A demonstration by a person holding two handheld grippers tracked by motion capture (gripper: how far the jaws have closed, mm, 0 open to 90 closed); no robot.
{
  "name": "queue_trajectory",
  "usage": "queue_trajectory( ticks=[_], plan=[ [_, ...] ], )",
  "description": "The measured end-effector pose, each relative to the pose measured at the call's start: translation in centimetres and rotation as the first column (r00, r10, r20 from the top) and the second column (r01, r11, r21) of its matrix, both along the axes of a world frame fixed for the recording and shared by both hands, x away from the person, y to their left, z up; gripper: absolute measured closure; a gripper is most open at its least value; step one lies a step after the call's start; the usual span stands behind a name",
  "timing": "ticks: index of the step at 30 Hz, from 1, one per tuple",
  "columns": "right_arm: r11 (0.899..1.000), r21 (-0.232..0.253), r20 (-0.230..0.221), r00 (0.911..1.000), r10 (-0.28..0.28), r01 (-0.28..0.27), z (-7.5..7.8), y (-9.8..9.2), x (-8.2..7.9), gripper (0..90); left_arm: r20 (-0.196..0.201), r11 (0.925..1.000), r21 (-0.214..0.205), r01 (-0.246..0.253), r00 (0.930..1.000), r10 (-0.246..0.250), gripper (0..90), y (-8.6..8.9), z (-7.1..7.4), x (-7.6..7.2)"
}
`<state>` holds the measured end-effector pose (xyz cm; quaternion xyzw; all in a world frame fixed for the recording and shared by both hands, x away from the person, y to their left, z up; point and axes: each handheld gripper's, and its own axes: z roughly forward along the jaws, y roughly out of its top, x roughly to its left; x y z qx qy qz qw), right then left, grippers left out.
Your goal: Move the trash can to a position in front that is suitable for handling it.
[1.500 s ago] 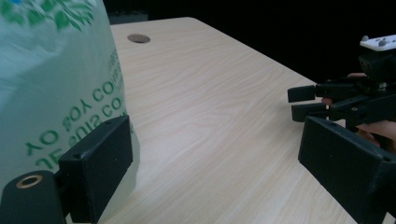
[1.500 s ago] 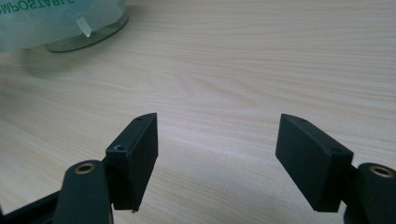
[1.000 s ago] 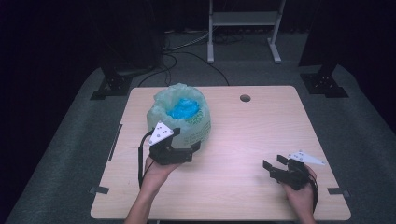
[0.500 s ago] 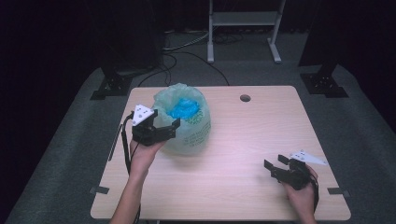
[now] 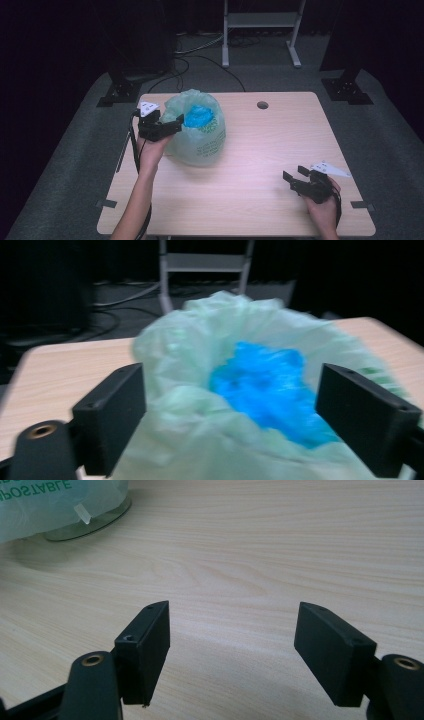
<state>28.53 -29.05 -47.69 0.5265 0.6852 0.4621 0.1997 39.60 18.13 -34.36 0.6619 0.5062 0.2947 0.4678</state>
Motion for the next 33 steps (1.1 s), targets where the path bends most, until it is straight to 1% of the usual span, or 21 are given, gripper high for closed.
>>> queue_trajectory(
  ticks=[1, 3, 4, 5, 7, 9, 10, 11, 12, 13, 15, 17, 18, 19, 21, 24, 25, 30, 31, 32, 33],
  plan=[
    [1.0, 0.002, -0.001, 1.0, 0.0, 0.0, 0.0, 0.0, 0.0, 29.9, -0.007, 0.9999, -0.009, -0.009, 0.9999, 0.009, 12.7, 0.1, -0.2, 0.2],
    [1.0, 0.002, -0.002, 1.0, 0.0, 0.0, 0.0, 0.0, 0.0, 29.9, -0.021, 0.9996, -0.004, -0.028, 0.9994, 0.028, 14.0, 0.3, -0.5, 0.6],
    [1.0, 0.003, -0.004, 1.0, 0.001, -0.001, -0.1, 0.0, 0.0, 29.9, -0.021, 0.9996, -0.004, -0.028, 0.9994, 0.028, 14.5, 0.3, -0.5, 0.6],
    [1.0, 0.003, -0.005, 1.0, 0.002, -0.002, -0.1, 0.0, 0.0, 29.9, -0.046, 0.9992, -0.009, -0.038, 0.9982, 0.038, 14.7, 0.5, -0.9, 1.0],
    [1.0, -0.002, -0.009, 0.9999, 0.009, -0.009, -0.1, 0.2, 0.0, 29.9, -0.067, 0.9993, -0.007, -0.038, 0.997, 0.037, 21.6, 0.6, -1.4, 1.2],
    [1.0, -0.008, -0.01, 0.9999, 0.014, -0.014, -0.1, 0.3, 0.0, 30.0, -0.088, 0.9993, -0.015, -0.035, 0.9955, 0.033, 21.8, 0.7, -2.0, 1.5],
    [1.0, -0.011, -0.012, 0.9998, 0.016, -0.016, -0.2, 0.4, 0.0, 30.2, -0.088, 0.9993, -0.015, -0.035, 0.9955, 0.033, 23.6, 0.7, -2.0, 1.5],
    [1.0, -0.012, -0.014, 0.9998, 0.018, -0.018, -0.2, 0.4, 0.0, 30.2, -0.091, 0.9988, -0.043, -0.022, 0.9957, 0.018, 24.3, 0.8, -2.3, 1.6],
    [1.0, -0.013, -0.014, 0.9997, 0.02, -0.02, -0.2, 0.5, 0.0, 30.2, -0.094, 0.9985, -0.053, -0.011, 0.9955, 0.006, 26.0, 0.9, -2.3, 1.6],
    [1.0, -0.014, -0.016, 0.9997, 0.02, -0.02, -0.3, 0.5, 0.0, 30.2, -0.089, 0.9987, -0.051, -0.004, 0.996, -0.001, 29.0, 0.8, -2.3, 1.6],
    [1.0, -0.015, -0.017, 0.9996, 0.02, -0.021, -0.3, 0.5, 0.0, 30.2, -0.089, 0.9989, -0.041, 0.02, 0.9958, -0.023, 31.5, 0.7, -2.2, 1.7],
    [1.0, -0.025, -0.011, 0.9998, 0.017, -0.017, -0.3, 0.6, 0.0, 30.6, -0.093, 0.9976, -0.053, 0.044, 0.9945, -0.048, 33.0, 0.7, -2.3, 1.8],
    [1.0, -0.026, -0.007, 0.9998, 0.017, -0.017, -0.2, 0.6, -0.1, 30.6, -0.093, 0.9976, -0.053, 0.044, 0.9945, -0.048, 34.1, 0.7, -2.3, 1.8],
    [0.999, -0.028, -0.002, 0.9999, 0.017, -0.017, -0.2, 0.7, -0.1, 30.6, -0.093, 0.9965, -0.058, 0.06, 0.9936, -0.065, 35.3, 0.6, -2.4, 1.8],
    [0.999, -0.033, 0.002, 0.9999, 0.014, -0.014, -0.1, 0.7, -0.2, 30.6, -0.094, 0.9952, -0.061, 0.076, 0.9922, -0.082, 37.0, 0.4, -2.4, 1.7],
    [1.0, -0.028, 0.001, 0.9999, 0.011, -0.011, -0.2, 0.7, -0.2, 30.6, -0.092, 0.9955, -0.057, 0.076, 0.9925, -0.081, 36.4, 0.2, -2.4, 1.5],
    [1.0, -0.027, 0.0, 1.0, 0.009, -0.009, -0.3, 0.6, -0.2, 30.6, -0.088, 0.9944, -0.066, 0.082, 0.9922, -0.088, 36.2, 0.2, -2.5, 1.3],
    [1.0, -0.027, -0.006, 1.0, -0.001, 0.001, -0.4, 0.5, -0.1, 30.6, -0.082, 0.9922, -0.07, 0.103, 0.9906, -0.109, 36.2, 0.3, -2.5, 0.7],
    [1.0, -0.03, -0.004, 1.0, -0.004, 0.004, -0.4, 0.5, -0.1, 30.6, -0.08, 0.99, -0.077, 0.118, 0.989, -0.124, 36.1, 0.4, -2.6, 0.3],
    [1.0, -0.03, -0.003, 1.0, -0.006, 0.005, -0.3, 0.5, -0.1, 30.6, -0.076, 0.9887, -0.086, 0.123, 0.9887, -0.129, 35.7, 0.4, -2.7, 0.1],
    [1.0, -0.019, -0.002, 1.0, -0.007, 0.007, -0.3, 0.5, -0.2, 30.6, -0.069, 0.9875, -0.093, 0.127, 0.9886, -0.134, 35.5, 0.4, -2.8, -0.1]
  ],
)
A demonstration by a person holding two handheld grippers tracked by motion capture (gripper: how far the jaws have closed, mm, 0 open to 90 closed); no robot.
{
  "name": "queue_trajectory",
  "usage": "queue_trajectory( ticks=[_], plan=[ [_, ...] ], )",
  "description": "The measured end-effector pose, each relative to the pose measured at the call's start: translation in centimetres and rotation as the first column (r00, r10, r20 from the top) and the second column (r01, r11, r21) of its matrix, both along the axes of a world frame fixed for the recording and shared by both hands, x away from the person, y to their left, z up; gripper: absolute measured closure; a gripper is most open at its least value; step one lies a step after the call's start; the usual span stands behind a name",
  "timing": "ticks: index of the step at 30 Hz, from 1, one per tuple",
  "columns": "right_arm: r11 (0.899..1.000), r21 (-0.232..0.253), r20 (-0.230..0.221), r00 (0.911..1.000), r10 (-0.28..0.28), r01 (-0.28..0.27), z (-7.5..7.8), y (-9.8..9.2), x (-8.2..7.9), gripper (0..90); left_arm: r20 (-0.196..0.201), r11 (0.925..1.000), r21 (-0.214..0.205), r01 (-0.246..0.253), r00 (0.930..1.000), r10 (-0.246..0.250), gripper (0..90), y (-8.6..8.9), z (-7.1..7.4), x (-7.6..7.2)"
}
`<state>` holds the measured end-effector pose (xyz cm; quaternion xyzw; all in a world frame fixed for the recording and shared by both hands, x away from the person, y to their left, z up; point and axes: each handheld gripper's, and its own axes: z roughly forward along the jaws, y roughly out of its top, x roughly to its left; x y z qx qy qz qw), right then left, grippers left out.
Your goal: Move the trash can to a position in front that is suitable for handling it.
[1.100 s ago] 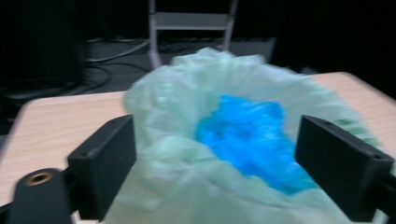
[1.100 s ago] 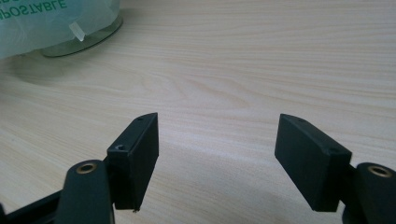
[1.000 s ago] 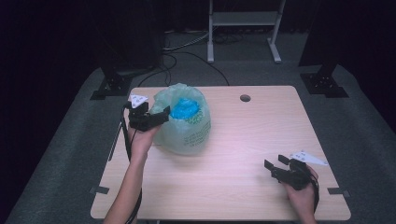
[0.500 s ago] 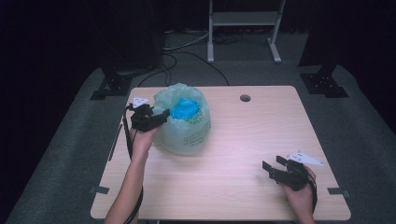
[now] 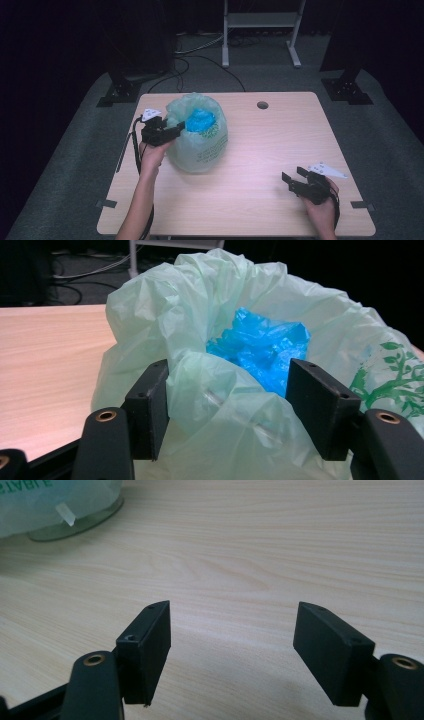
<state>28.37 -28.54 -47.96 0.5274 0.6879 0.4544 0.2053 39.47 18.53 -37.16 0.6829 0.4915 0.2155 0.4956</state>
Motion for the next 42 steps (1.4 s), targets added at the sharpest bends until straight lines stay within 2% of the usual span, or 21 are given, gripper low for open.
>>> queue_trajectory(
  ticks=[3, 8, 16, 21, 26, 31, 36, 42],
  plan=[
    [1.0, -0.001, 0.008, 1.0, -0.002, 0.002, 0.2, 0.1, -0.1, 30.6, 0.007, 0.9999, -0.01, 0.006, 1.0, -0.006, 35.4, 0.0, -0.1, -0.4],
    [1.0, -0.005, 0.001, 0.9999, -0.016, 0.016, 0.0, -0.1, 0.0, 30.6, 0.02, 0.9996, 0.022, 0.021, 0.9996, -0.021, 35.4, -0.2, 0.0, -1.7],
    [0.999, -0.013, 0.003, 0.9996, -0.029, 0.029, -0.2, -0.1, 0.1, 30.6, 0.013, 0.9988, 0.029, 0.041, 0.9991, -0.041, 35.5, -0.3, 0.1, -3.2],
    [1.0, -0.013, -0.002, 0.9996, -0.027, 0.027, -0.3, -0.1, 0.1, 30.6, 0.008, 0.9975, 0.041, 0.058, 0.9983, -0.058, 35.4, -0.2, 0.2, -3.6],
    [1.0, -0.013, 0.015, 0.9998, -0.014, 0.014, 0.0, 0.1, -0.1, 30.6, 0.008, 0.9961, 0.046, 0.075, 0.9971, -0.075, 35.3, -0.1, 0.2, -4.5],
    [1.0, -0.022, 0.02, 0.9998, -0.008, 0.008, 0.2, 0.2, -0.2, 30.6, 0.003, 0.9939, 0.049, 0.099, 0.9951, -0.099, 35.3, 0.0, 0.3, -4.9],
    [1.0, -0.016, 0.025, 0.9996, -0.014, 0.015, 0.2, 0.1, -0.2, 30.6, -0.01, 0.9882, 0.056, 0.142, 0.9898, -0.142, 35.5, 0.2, 0.4, -5.3],
    [1.0, -0.021, 0.022, 0.9997, -0.009, 0.009, 0.2, 0.2, -0.2, 30.6, -0.014, 0.9864, 0.061, 0.153, 0.9883, -0.152, 37.1, 0.2, 0.5, -5.3]
  ],
)
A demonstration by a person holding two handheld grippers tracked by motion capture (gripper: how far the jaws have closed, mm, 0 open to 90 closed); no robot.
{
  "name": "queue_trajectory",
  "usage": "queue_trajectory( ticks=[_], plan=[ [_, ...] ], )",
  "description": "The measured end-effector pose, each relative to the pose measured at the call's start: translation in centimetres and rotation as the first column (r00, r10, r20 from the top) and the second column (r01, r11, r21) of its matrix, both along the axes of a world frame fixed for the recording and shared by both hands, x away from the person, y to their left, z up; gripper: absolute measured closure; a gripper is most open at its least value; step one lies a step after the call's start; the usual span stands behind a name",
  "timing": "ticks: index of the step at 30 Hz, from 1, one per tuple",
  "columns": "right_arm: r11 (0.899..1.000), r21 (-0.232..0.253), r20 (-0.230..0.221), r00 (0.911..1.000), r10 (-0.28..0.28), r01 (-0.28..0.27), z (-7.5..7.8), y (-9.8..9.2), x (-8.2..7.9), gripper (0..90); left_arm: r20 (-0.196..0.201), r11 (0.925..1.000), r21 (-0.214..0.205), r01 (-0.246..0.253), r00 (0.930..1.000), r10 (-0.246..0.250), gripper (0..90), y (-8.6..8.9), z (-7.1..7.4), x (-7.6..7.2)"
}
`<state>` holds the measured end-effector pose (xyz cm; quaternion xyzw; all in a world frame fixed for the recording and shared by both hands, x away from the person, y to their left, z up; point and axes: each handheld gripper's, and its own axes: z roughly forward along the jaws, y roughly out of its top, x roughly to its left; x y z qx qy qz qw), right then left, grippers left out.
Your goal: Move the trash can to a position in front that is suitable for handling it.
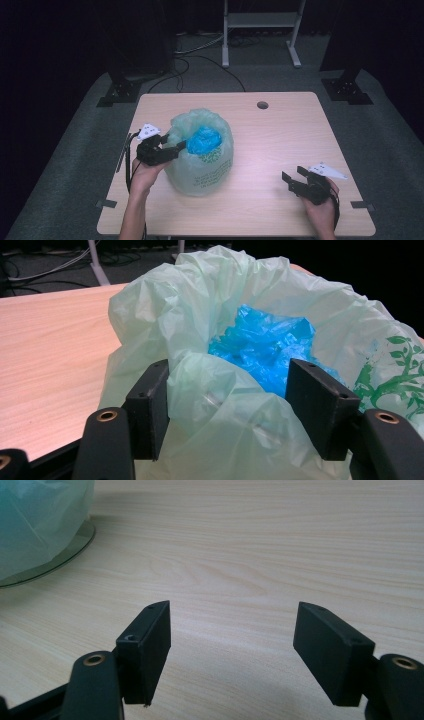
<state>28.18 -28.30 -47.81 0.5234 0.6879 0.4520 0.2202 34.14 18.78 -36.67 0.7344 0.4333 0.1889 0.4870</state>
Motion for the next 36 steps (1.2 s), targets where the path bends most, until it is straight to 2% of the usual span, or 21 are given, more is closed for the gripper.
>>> queue_trajectory(
  ticks=[4, 17, 20, 22, 23, 25, 31, 32, 33, 34, 36],
  plan=[
    [1.0, -0.001, -0.002, 1.0, 0.002, -0.002, -0.05, 0.02, 0.0, 30.6, -0.007, 0.9998, -0.016, 0.015, 0.9999, -0.015, 44.5, 0.23, 0.04, -0.05],
    [1.0, 0.001, 0.0, 1.0, 0.002, -0.002, -0.03, 0.05, -0.05, 30.6, -0.024, 0.9981, -0.043, 0.043, 0.9988, -0.044, 55.9, 0.38, 0.04, -0.13],
    [1.0, -0.001, 0.0, 1.0, 0.003, -0.003, -0.03, 0.07, -0.05, 30.6, -0.009, 0.9991, -0.036, 0.022, 0.9997, -0.023, 57.3, 0.36, -0.07, -0.1],
    [1.0, -0.001, 0.0, 1.0, 0.003, -0.003, -0.04, 0.07, -0.04, 30.6, 0.02, 0.9989, -0.046, 0.003, 0.9998, -0.002, 56.9, 0.39, -0.1, -0.12],
    [1.0, 0.0, -0.001, 1.0, 0.003, -0.003, -0.05, 0.07, -0.03, 30.6, 0.02, 0.9989, -0.046, 0.003, 0.9998, -0.002, 54.2, 0.39, -0.1, -0.12],
    [1.0, 0.0, -0.002, 1.0, 0.005, -0.005, -0.09, 0.11, -0.02, 30.6, 0.046, 0.9986, -0.045, -0.027, 0.9985, 0.029, 53.9, 0.37, -0.07, -0.14],
    [1.0, -0.003, -0.003, 1.0, 0.009, -0.009, -0.13, 0.29, -0.02, 30.6, 0.086, 0.998, -0.03, -0.056, 0.9946, 0.058, 67.6, 0.31, -0.26, -0.24],
    [1.0, -0.005, -0.005, 1.0, 0.009, -0.009, -0.14, 0.31, -0.02, 30.6, 0.107, 0.9975, -0.031, -0.063, 0.9921, 0.066, 70.5, 0.26, -0.27, -0.31],
    [1.0, -0.005, -0.005, 0.9999, 0.01, -0.01, -0.15, 0.33, -0.01, 30.6, 0.107, 0.9975, -0.031, -0.063, 0.9921, 0.066, 72.6, 0.26, -0.27, -0.31],
    [1.0, -0.006, -0.004, 0.9999, 0.01, -0.01, -0.15, 0.34, -0.01, 30.6, 0.129, 0.9971, -0.016, -0.074, 0.9887, 0.076, 74.1, 0.18, -0.21, -0.44],
    [1.0, -0.005, -0.003, 0.9999, 0.011, -0.011, -0.13, 0.33, -0.02, 30.6, 0.142, 0.9966, -0.016, -0.08, 0.9864, 0.082, 76.6, 0.23, -0.14, -0.55]
  ],
)
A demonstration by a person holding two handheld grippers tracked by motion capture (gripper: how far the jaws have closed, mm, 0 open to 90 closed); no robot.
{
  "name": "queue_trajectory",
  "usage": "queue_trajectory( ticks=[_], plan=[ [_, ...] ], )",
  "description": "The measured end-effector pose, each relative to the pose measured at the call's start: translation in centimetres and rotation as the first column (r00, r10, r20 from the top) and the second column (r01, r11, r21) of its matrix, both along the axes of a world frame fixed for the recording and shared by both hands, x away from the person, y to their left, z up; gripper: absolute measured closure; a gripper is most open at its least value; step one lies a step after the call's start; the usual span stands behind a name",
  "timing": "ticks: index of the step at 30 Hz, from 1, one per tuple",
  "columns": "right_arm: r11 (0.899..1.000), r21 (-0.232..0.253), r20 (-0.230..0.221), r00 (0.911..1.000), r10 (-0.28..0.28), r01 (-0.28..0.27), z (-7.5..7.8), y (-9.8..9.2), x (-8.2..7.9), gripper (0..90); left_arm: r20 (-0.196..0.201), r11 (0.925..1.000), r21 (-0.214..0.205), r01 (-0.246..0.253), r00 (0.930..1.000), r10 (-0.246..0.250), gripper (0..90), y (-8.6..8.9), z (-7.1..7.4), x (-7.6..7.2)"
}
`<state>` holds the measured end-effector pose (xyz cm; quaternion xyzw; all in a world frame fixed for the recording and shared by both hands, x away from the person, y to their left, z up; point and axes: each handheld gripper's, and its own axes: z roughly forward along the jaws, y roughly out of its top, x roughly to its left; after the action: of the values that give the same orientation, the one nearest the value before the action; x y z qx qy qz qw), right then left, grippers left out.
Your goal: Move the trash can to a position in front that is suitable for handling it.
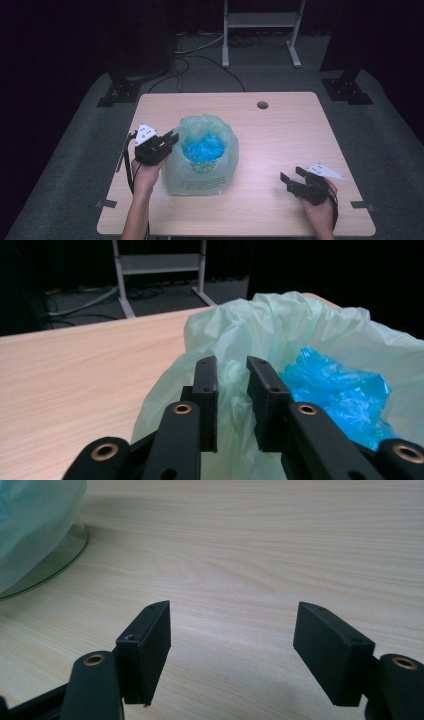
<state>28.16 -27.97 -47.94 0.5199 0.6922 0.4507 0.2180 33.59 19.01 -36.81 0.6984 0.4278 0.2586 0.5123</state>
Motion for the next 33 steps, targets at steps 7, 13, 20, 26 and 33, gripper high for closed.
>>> queue_trajectory(
  ticks=[7, 13, 20, 26, 33],
  plan=[
    [1.0, 0.017, 0.005, 1.0, 0.003, -0.003, 0.3, 0.1, 0.2, 30.6, 0.037, 0.9999, -0.013, -0.004, 0.9993, 0.004, 84.0, 0.0, 0.2, -0.3],
    [0.998, 0.029, 0.022, 0.9978, 0.062, -0.062, 2.1, 1.1, 0.9, 30.6, 0.044, 0.9986, -0.044, 0.028, 0.9987, -0.026, 85.7, -0.2, 0.5, -0.5],
    [0.986, 0.054, 0.049, 0.9865, 0.156, -0.159, 5.9, 3.5, 2.5, 30.5, 0.053, 0.9935, -0.097, 0.06, 0.9971, -0.055, 85.6, 0.1, 1.0, -0.8],
    [0.964, 0.075, 0.06, 0.9662, 0.251, -0.255, 9.3, 6.6, 3.9, 29.1, 0.047, 0.9871, -0.135, 0.085, 0.9957, -0.079, 85.6, 0.4, 1.0, -0.8],
    [0.941, 0.107, 0.078, 0.9461, 0.314, -0.321, 12.0, 10.0, 4.8, 28.8, 0.062, 0.9814, -0.157, 0.111, 0.9928, -0.102, 85.6, 0.4, 1.3, -1.0]
  ],
)
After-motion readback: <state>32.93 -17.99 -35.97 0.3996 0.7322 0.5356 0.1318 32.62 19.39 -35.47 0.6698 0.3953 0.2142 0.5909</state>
